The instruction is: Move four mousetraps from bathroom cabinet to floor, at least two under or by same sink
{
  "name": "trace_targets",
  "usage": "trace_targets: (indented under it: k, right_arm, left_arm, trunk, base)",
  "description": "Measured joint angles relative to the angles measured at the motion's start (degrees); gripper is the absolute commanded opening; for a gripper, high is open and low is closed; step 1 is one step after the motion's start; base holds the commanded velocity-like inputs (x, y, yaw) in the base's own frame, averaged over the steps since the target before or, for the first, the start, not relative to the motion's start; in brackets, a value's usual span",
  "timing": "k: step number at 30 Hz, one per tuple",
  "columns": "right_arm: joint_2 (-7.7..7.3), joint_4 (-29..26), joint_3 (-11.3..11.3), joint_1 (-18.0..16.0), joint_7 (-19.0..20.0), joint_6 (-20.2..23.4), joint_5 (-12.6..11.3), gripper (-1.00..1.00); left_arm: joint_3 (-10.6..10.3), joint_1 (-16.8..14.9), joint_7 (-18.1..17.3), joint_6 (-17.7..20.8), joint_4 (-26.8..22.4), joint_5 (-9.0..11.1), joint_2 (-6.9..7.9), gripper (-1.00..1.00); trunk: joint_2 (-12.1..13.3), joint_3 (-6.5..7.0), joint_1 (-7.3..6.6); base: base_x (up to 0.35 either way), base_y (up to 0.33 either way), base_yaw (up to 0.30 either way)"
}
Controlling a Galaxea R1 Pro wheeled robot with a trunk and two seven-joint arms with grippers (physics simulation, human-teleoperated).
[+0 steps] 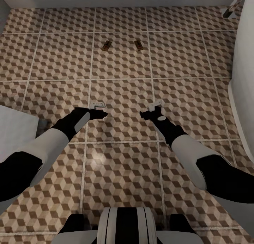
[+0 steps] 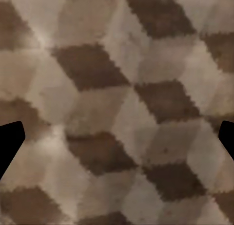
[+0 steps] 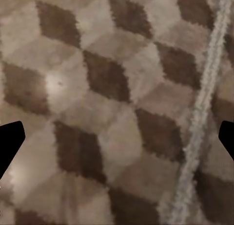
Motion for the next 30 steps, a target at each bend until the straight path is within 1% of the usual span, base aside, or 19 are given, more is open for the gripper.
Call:
trace_targets:
  k: [9,30]
  right_arm:
    - [0.04,0.0,0.0,0.0,0.0,0.0,0.0,1.00]
    - [-0.01,0.2,0.0,0.0,0.0,0.0,0.0,1.00]
  left_arm:
    - [0.0,0.0,0.0,0.0,0.1,0.0,0.01,1.00]
    - [0.0,0.0,0.0,0.1,0.2,0.1,0.15,1.00]
  trunk:
    - [0.0,0.00,0.00]
    - [0.3,4.65,-0.55]
  base:
    - [0.000,0.000,0.000]
    - [0.000,0.000,0.000]
